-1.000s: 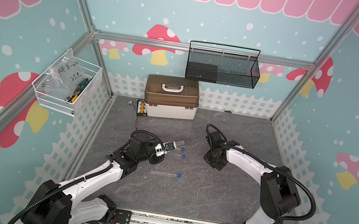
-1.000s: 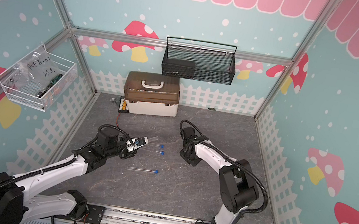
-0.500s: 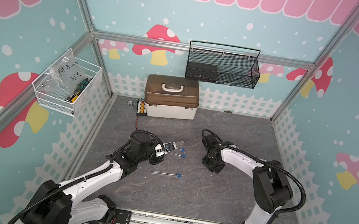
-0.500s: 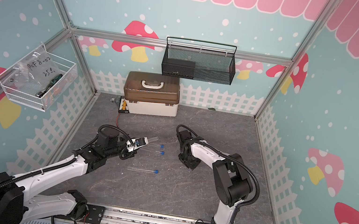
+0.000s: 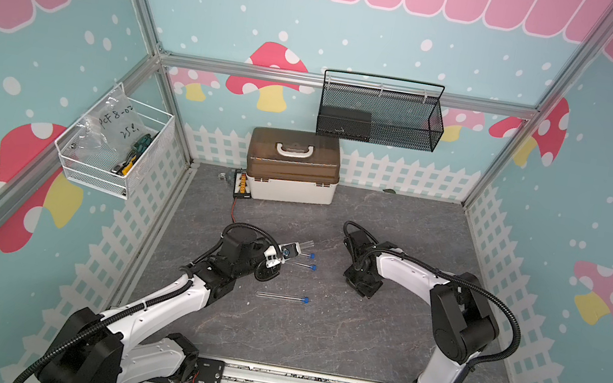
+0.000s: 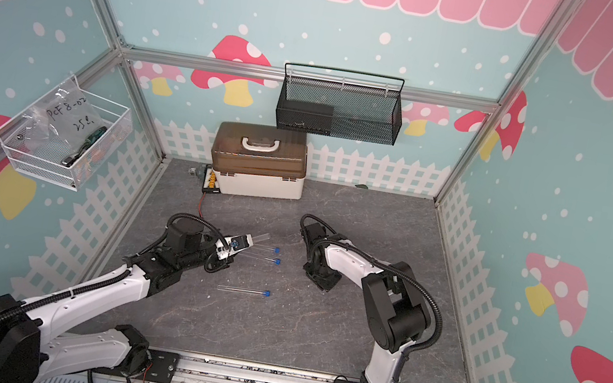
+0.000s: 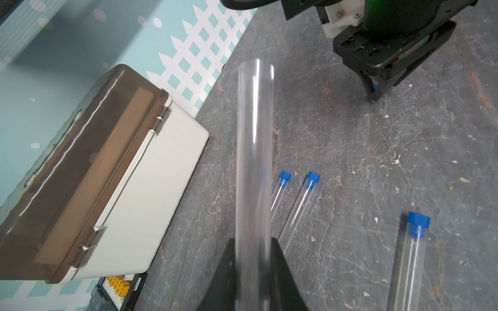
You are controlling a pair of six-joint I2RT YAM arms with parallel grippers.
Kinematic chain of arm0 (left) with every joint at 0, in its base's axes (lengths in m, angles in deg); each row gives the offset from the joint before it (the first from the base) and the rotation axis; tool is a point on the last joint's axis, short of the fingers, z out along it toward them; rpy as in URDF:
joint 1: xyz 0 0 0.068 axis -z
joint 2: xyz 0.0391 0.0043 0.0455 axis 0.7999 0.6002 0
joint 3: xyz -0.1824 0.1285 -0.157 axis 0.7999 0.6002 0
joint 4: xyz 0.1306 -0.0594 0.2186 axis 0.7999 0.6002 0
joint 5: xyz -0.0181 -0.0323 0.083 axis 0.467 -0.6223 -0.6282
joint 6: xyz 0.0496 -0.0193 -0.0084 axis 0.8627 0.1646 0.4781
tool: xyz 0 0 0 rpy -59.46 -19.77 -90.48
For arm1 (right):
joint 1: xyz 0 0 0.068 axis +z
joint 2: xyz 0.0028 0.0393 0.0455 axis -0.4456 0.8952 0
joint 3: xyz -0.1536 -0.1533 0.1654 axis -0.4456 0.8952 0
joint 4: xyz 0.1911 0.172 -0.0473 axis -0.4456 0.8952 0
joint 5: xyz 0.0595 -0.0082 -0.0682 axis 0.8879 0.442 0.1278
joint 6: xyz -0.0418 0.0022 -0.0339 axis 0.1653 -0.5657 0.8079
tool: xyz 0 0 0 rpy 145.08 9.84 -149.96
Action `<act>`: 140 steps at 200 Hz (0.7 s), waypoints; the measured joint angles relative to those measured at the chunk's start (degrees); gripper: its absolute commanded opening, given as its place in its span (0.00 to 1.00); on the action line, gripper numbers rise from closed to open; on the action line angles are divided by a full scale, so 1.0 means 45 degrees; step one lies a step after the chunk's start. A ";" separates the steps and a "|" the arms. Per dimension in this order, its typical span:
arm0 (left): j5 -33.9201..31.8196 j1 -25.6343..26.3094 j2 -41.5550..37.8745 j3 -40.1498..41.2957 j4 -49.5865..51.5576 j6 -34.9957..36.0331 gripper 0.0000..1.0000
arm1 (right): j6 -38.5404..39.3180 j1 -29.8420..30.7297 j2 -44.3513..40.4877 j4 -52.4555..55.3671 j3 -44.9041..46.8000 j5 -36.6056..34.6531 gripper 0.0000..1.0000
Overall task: Insert stoppers into test tubes
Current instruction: Place the stopper at the center of the board.
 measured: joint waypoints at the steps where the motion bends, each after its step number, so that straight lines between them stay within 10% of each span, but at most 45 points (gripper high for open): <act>1: 0.0000 0.0000 0.0000 0.0000 0.0000 0.0000 0.00 | 0.0000 0.0000 -0.0015 0.0000 0.0000 0.0005 0.32; 63: 0.0000 0.0000 0.0000 0.0000 0.0005 0.0000 0.00 | 0.3045 -0.0257 -0.2526 0.0423 -0.0248 -0.0330 0.32; 140: 0.0005 0.0000 0.0000 0.0000 0.0005 -0.0005 0.00 | 1.8787 -0.0899 -0.4391 -0.1345 0.0209 0.0928 0.37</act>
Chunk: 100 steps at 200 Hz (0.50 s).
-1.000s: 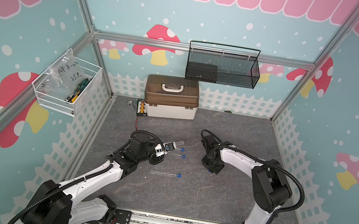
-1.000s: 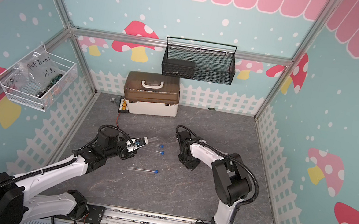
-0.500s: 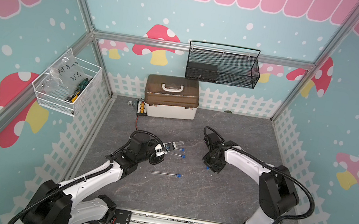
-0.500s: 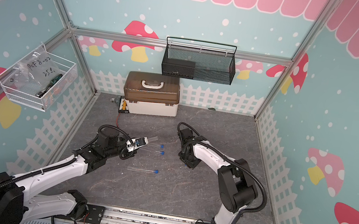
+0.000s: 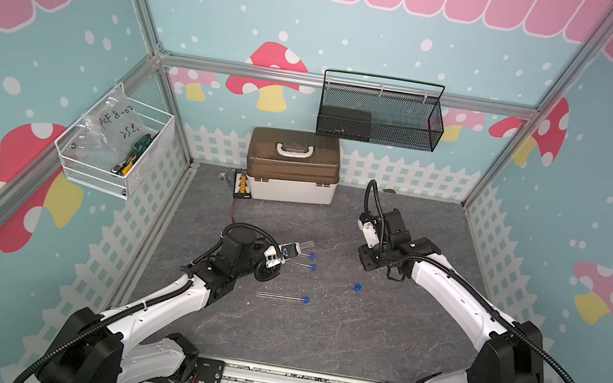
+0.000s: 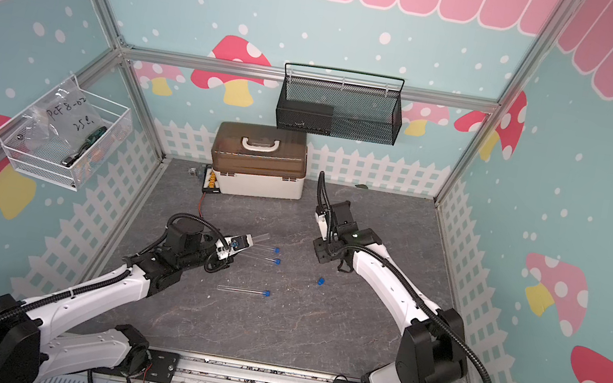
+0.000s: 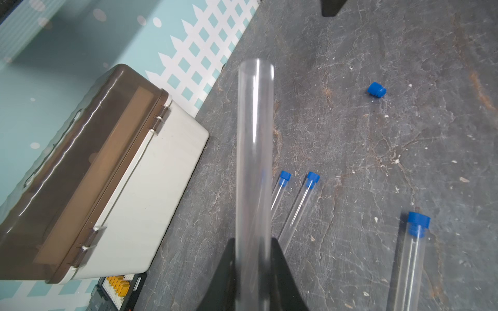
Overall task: Insert stoppers into test tubes
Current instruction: Place the stopper at the center of the board, then pick up the stopper from the center of the board.
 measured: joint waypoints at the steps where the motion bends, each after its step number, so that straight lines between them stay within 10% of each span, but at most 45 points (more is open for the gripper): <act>1: 0.0000 0.0000 0.0000 0.0000 0.0000 0.0000 0.00 | 0.0141 0.0005 -0.0039 -0.0005 0.0063 0.0034 0.37; 43: 0.0005 0.0000 -0.0015 0.0000 0.0000 0.0000 0.00 | 0.8111 0.0005 -0.0151 0.0665 0.1443 0.0729 0.38; 100: 0.0005 0.0000 -0.0039 0.0000 -0.0005 0.0000 0.00 | 1.2585 0.0005 0.2195 0.1059 0.0767 0.0112 0.38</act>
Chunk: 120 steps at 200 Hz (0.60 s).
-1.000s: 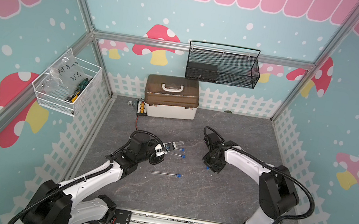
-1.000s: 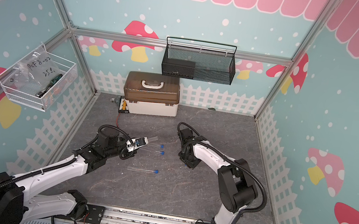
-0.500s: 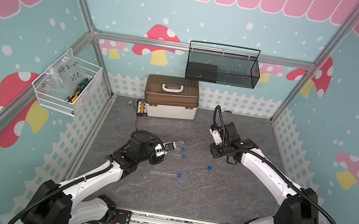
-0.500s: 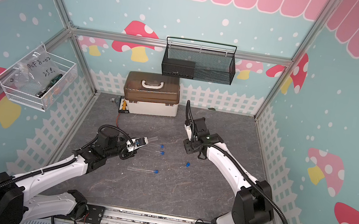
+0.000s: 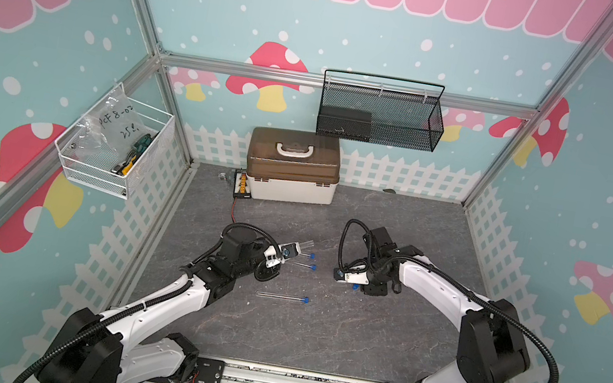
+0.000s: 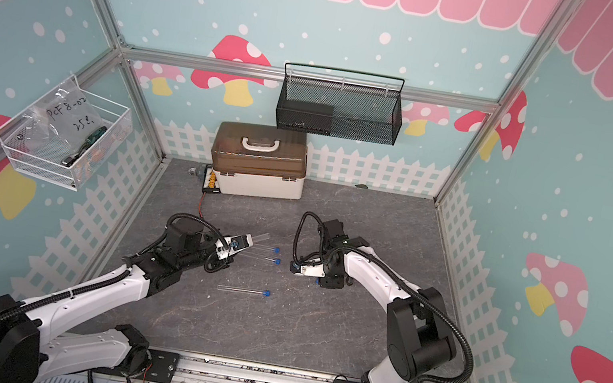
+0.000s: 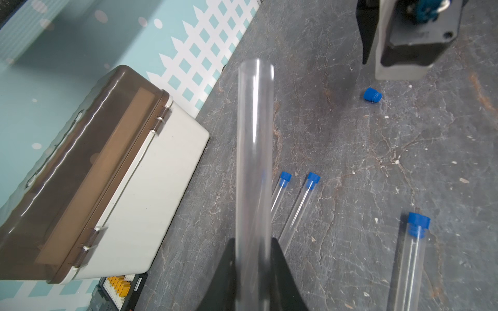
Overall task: Insert stoppers into test tubes
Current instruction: Pick up the stopper from the center of the board.
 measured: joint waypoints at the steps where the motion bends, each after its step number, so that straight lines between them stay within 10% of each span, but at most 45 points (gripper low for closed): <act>1: -0.0005 0.0000 0.0000 0.0000 0.0000 0.0000 0.00 | 0.0029 0.0000 0.0015 0.0000 -0.0005 0.0000 0.38; 120: 0.0000 0.0000 -0.0015 0.0005 0.0000 0.0000 0.00 | 0.2186 0.0000 0.2152 -0.0155 -0.0801 0.0398 0.30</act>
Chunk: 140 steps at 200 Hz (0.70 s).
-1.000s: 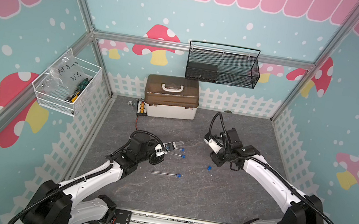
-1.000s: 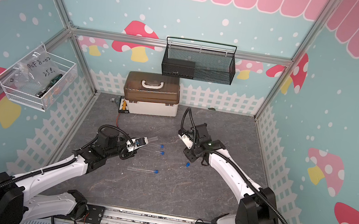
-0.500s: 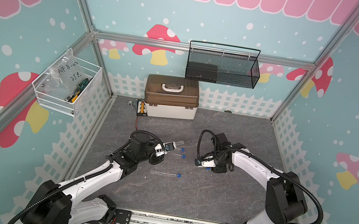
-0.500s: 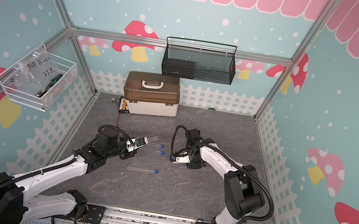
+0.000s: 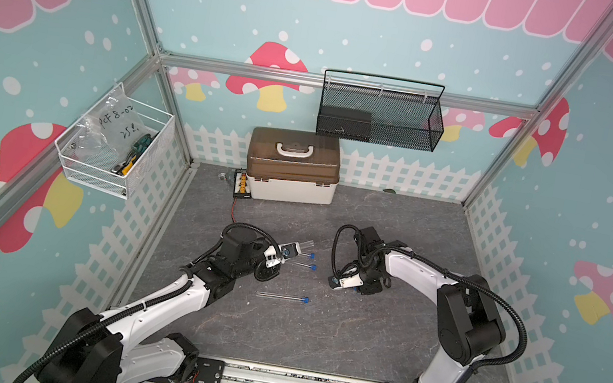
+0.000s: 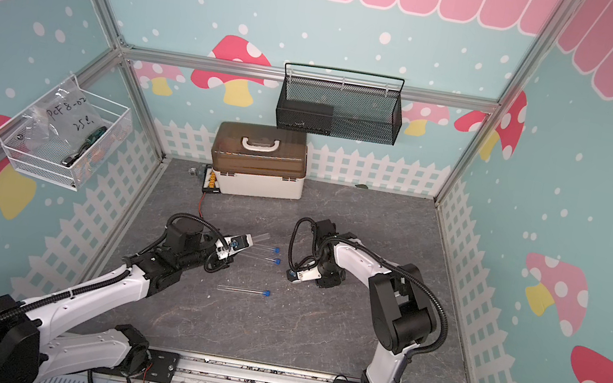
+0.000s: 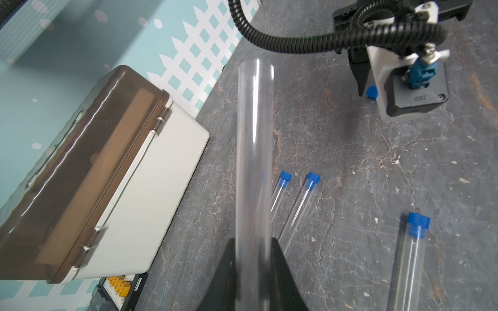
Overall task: Insert stoppers into test tubes
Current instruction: Pick up the stopper from the center of the board.
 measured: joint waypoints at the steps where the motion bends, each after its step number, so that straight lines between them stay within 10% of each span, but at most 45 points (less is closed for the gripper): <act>1: 0.0000 0.0000 -0.0005 0.0000 0.0000 0.0000 0.00 | 0.0000 0.0000 0.0010 0.0000 0.0000 0.0005 0.30; 140: 0.0107 0.0000 -0.0044 0.0024 -0.0087 0.0000 0.00 | -0.1700 -0.0034 0.0981 0.0005 -0.0748 0.0967 0.19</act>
